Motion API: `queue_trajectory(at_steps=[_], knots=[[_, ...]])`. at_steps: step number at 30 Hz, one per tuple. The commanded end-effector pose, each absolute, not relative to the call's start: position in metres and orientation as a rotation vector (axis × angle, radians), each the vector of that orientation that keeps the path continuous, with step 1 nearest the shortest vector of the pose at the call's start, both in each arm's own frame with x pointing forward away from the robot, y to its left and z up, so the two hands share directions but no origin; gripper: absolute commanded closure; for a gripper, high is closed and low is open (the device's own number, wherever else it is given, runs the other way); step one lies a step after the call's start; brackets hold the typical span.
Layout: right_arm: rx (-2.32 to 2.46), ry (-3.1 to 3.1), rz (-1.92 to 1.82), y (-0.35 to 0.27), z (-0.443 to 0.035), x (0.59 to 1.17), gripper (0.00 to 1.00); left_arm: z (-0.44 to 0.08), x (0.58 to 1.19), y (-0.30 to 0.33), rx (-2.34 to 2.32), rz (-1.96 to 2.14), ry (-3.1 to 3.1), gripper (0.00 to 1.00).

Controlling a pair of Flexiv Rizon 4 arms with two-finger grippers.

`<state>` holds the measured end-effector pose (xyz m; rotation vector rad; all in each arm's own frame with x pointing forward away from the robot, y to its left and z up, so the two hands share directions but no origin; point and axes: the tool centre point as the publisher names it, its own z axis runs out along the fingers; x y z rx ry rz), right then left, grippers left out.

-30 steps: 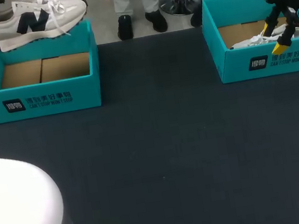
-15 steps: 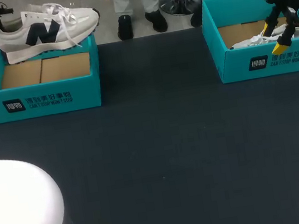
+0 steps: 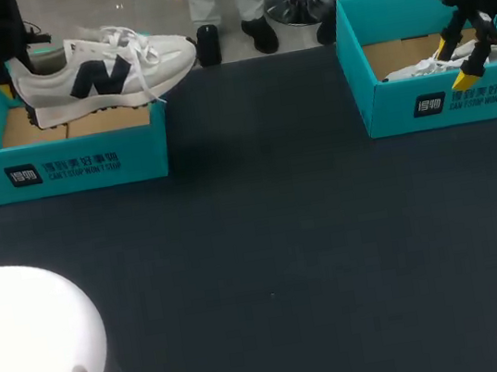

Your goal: Take the shoe out of the shoebox, open the shoe tongue, remove and reinsert the insole, then place the shoe into the shoebox

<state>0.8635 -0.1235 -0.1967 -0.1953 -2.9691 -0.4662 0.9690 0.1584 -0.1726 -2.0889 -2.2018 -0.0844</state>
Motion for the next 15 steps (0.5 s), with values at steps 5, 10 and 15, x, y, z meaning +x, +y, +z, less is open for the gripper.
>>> queue_trajectory(at_steps=[5,10,15], knots=[[-0.194,-2.969,-0.463,-0.124,-0.197,0.864,0.0,-0.174,0.943,0.138,-2.155,-0.225,-2.237,1.0],[-0.194,-2.969,-0.463,-0.124,-0.197,0.864,0.0,-0.176,0.924,0.123,-2.171,-0.203,-2.21,1.0],[-0.194,-2.969,-0.463,-0.124,-0.197,0.864,0.0,-0.177,0.907,0.111,-2.173,-0.164,-2.192,1.0]])
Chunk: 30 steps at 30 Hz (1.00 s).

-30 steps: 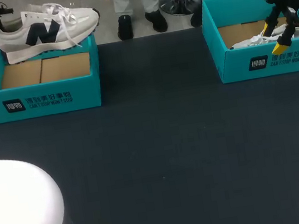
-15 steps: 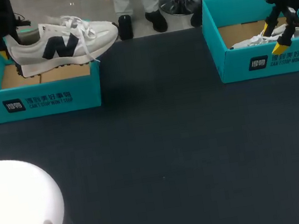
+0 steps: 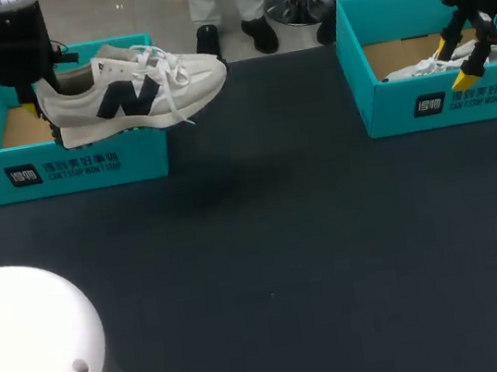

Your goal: Take the shoe out of the shoebox, open the shoe tongue, remove and reinsert the insole, then place the shoe into the shoebox

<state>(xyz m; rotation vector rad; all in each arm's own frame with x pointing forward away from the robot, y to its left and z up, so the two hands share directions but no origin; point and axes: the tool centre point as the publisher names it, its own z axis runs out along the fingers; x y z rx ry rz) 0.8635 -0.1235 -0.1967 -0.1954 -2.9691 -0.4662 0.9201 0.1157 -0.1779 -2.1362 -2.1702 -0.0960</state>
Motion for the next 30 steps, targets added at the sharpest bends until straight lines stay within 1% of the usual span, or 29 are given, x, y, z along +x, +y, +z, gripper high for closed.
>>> queue_trajectory(at_steps=[1,15,30], knots=[[-0.194,-2.969,-0.463,-0.124,-0.197,0.864,0.0,-0.177,0.903,0.109,-2.173,-0.164,-2.191,1.0],[-0.194,-2.969,-0.463,-0.124,-0.197,0.864,0.0,-0.188,0.844,0.08,-2.181,-0.151,-2.153,1.0],[-0.194,-2.969,-0.463,-0.124,-0.197,0.864,0.0,-0.215,0.787,0.034,-2.225,-0.125,-2.071,1.0]])
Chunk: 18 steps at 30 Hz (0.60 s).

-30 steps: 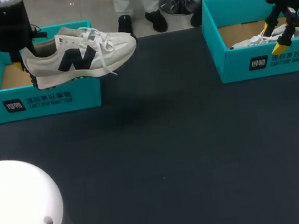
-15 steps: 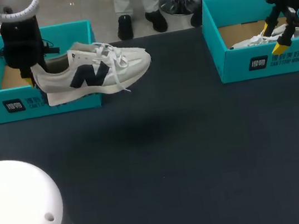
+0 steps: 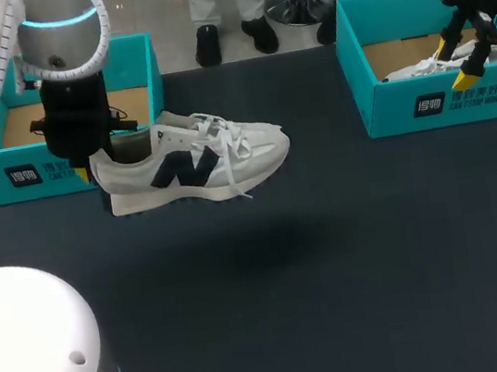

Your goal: Take the shoe out of the shoebox, open the shoe tongue, remove and reinsert the insole, then place the shoe into the shoebox

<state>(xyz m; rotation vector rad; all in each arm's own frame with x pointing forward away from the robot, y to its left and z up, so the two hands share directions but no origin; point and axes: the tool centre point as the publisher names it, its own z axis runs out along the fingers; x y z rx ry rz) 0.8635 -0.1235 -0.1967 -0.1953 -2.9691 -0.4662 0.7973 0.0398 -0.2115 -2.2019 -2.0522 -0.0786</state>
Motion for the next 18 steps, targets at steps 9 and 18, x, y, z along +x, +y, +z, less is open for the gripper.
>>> queue_trajectory(at_steps=[9,18], knots=[[-0.194,-2.969,-0.463,-0.124,-0.197,0.864,0.0,-0.221,0.773,0.013,-2.201,-0.099,-2.082,1.0],[-0.194,-2.969,-0.463,-0.124,-0.197,0.864,0.0,-0.232,0.761,-0.001,-2.211,-0.105,-2.08,1.0]])
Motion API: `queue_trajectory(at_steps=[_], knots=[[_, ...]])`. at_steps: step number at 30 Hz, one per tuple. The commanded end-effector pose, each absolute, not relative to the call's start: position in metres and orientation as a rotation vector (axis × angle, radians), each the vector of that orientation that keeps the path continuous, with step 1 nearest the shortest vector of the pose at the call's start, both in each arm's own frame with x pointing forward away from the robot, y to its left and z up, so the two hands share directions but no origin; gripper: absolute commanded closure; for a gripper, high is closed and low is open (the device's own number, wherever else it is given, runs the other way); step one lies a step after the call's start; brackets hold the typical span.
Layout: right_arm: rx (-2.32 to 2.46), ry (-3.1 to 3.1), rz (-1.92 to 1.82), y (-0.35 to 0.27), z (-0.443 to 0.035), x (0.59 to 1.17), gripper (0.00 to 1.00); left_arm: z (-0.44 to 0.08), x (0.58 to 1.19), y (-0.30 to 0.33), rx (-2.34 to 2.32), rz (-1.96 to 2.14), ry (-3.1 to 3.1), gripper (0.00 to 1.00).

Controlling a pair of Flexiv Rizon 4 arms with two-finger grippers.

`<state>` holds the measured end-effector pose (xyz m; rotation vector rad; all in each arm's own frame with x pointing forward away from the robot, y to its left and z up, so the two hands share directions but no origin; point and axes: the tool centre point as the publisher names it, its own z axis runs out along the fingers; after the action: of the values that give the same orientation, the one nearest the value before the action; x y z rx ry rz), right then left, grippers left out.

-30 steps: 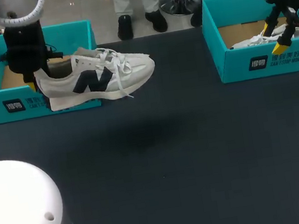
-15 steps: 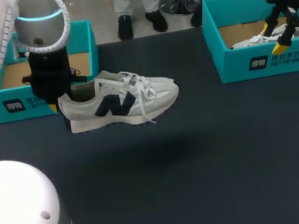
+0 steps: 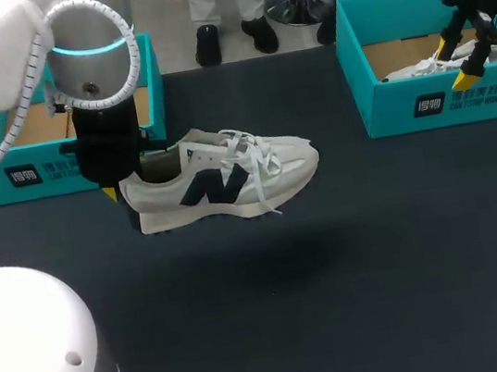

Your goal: Take the shoe out of the shoebox, open the shoe tongue, remove and reinsert the insole, then place the shoe into the shoebox

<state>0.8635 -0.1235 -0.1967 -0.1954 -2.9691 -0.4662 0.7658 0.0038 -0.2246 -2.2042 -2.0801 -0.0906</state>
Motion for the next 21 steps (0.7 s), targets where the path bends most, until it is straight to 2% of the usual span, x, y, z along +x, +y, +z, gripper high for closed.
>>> queue_trajectory(at_steps=[1,21], knots=[[-0.194,-2.969,-0.463,-0.124,-0.197,0.864,0.0,-0.235,0.76,-0.002,-2.215,-0.101,-2.079,1.0],[-0.194,-2.969,-0.463,-0.124,-0.197,0.864,0.0,-0.331,0.759,-0.019,-2.281,-0.089,-2.032,1.0]])
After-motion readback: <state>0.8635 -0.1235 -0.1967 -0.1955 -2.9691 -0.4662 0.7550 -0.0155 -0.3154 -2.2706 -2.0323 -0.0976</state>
